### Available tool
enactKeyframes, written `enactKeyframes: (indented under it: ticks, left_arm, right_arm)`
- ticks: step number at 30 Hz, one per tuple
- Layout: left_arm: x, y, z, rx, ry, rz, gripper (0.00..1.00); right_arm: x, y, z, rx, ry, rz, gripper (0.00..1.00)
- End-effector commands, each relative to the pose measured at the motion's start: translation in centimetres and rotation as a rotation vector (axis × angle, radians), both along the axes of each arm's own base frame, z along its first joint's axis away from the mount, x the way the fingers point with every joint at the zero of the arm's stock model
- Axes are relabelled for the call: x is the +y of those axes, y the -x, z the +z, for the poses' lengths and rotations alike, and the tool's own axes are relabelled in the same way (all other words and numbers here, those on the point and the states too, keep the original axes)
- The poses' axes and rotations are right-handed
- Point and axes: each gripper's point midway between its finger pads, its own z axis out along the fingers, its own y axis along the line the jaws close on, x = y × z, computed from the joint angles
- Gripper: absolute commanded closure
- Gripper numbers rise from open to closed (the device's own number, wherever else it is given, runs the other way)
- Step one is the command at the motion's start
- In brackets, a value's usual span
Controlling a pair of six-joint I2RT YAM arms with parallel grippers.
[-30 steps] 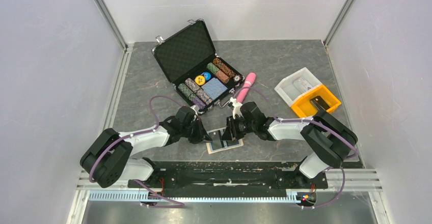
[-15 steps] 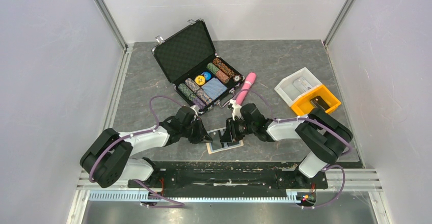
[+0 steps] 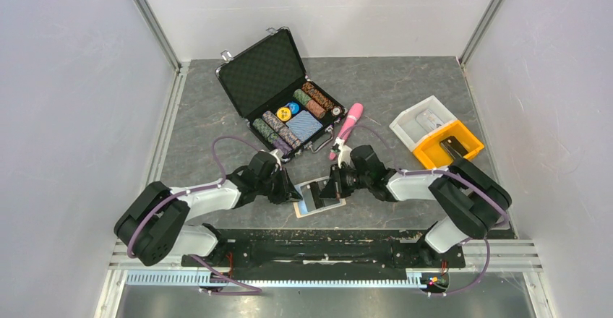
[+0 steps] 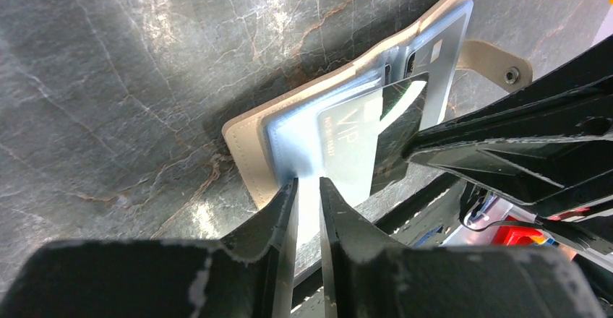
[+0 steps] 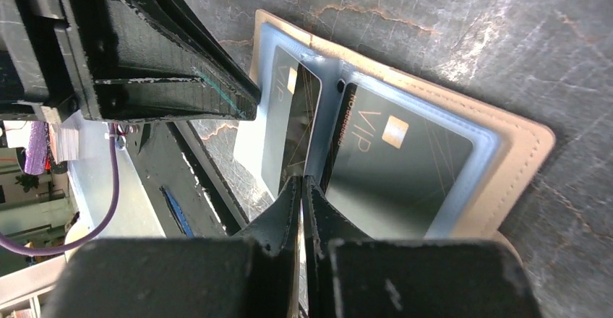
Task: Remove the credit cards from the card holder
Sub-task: Remove the credit card from the card holder, then place the credit card in the storage box.
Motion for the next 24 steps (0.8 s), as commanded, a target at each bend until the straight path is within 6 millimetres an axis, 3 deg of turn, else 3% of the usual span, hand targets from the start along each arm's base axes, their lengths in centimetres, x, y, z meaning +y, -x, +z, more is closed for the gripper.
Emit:
enactKeyframes:
  ticks: [1, 10, 17, 24]
  left_arm:
    - [1.4, 0.6, -1.8, 0.015, -0.062, 0.019, 0.75]
    - [0.8, 0.2, 0.6, -0.017, -0.024, 0.004, 0.70]
    - [-0.8, -1.1, 5.6, -0.121, 0.061, -0.036, 0.45]
    - [-1.7, -2.3, 10.7, -0.286, 0.113, -0.114, 0.35]
  right_arm:
    - [-0.5, -0.3, 1.5, -0.062, -0.035, 0.018, 1.00]
    - [-2.8, -0.8, 2.3, -0.113, 0.016, 0.004, 1.00]
    - [-4.0, -1.0, 3.6, -0.146, 0.019, 0.021, 1.00]
    - [-3.0, 0.2, 7.0, -0.180, -0.107, 0.144, 1.00]
